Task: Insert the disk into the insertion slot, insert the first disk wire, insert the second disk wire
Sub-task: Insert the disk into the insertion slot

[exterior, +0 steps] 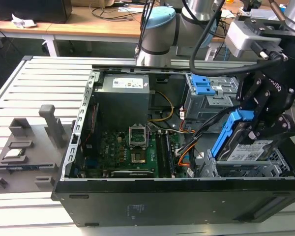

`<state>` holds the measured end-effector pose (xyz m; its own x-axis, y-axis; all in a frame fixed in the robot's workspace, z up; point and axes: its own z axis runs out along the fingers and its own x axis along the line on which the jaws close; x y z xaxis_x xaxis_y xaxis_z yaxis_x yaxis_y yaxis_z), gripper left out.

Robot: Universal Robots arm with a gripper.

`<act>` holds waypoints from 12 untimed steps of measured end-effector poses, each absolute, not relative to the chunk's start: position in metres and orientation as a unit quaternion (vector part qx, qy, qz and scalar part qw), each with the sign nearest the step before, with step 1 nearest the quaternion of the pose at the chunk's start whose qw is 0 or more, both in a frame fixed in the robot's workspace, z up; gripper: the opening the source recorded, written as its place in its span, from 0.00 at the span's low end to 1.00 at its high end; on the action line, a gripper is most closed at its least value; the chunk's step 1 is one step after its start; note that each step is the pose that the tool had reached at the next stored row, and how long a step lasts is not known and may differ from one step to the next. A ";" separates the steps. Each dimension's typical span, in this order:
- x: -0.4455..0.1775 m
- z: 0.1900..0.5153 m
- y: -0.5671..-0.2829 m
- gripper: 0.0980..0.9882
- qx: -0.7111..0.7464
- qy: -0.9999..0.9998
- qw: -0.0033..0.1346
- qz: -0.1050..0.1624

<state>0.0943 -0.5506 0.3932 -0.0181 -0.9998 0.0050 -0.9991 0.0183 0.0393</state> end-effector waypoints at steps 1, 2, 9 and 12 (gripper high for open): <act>0.094 0.392 -0.551 0.30 0.701 -0.713 0.016 -0.012; 0.094 0.391 -0.551 0.30 0.701 -0.713 0.016 -0.012; 0.094 0.381 -0.551 0.30 0.701 -0.713 0.016 -0.012; 0.094 0.380 -0.551 0.30 0.701 -0.713 0.016 -0.012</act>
<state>0.0942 -0.5506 0.3803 -0.0181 -0.9998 0.0051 -0.9991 0.0183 0.0393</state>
